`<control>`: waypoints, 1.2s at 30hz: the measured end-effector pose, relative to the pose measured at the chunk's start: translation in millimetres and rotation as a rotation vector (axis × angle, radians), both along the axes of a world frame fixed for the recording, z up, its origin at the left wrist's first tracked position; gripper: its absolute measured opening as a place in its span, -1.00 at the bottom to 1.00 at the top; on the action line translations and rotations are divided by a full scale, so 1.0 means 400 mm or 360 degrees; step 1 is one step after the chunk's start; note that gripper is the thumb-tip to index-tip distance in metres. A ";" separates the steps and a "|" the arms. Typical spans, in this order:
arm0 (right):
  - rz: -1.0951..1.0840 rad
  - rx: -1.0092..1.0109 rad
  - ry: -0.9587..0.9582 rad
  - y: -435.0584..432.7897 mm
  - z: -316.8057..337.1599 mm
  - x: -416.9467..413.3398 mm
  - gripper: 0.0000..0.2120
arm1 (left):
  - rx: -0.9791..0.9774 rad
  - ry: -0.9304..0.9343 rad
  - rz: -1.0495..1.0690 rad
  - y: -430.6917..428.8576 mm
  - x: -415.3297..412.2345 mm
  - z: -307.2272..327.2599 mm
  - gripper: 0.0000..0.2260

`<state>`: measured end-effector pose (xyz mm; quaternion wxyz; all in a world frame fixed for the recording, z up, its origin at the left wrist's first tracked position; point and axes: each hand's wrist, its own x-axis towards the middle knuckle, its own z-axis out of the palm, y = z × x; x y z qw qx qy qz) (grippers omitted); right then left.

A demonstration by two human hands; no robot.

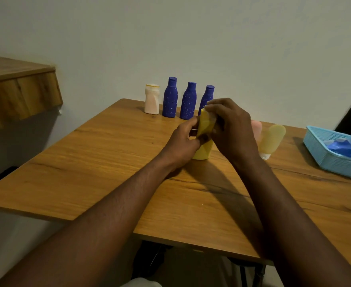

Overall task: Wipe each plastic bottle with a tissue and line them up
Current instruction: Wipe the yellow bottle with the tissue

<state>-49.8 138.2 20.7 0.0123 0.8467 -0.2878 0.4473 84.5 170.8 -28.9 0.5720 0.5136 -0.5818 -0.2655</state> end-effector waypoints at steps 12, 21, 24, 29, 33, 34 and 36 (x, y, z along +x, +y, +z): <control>-0.0077 -0.0083 -0.0094 -0.007 -0.006 -0.011 -0.71 | -0.0015 0.0095 -0.0073 -0.005 0.007 0.000 -0.67; -0.0083 -0.0054 -0.0341 -0.012 -0.010 -0.014 -0.83 | -0.0012 0.0104 -0.0077 -0.004 0.013 0.003 -0.74; -0.0043 -0.0055 -0.0340 -0.017 -0.010 -0.016 -0.83 | 0.0057 0.0171 -0.0123 -0.002 0.017 0.004 -0.74; -0.0049 -0.0013 -0.0304 -0.024 0.004 -0.021 -0.77 | 0.0126 0.0146 -0.0142 0.003 0.026 0.002 -0.67; -0.0132 0.0056 -0.0292 -0.016 0.021 -0.036 -0.68 | 0.0108 0.0119 -0.0115 0.006 0.028 -0.002 -0.61; -0.0157 0.0073 -0.0311 -0.012 0.026 -0.043 -0.62 | 0.0097 0.0125 -0.0114 0.007 0.027 -0.002 -0.62; -0.0197 0.0098 -0.0301 -0.007 0.032 -0.060 -0.57 | 0.0085 0.0137 -0.0119 0.007 0.026 -0.003 -0.65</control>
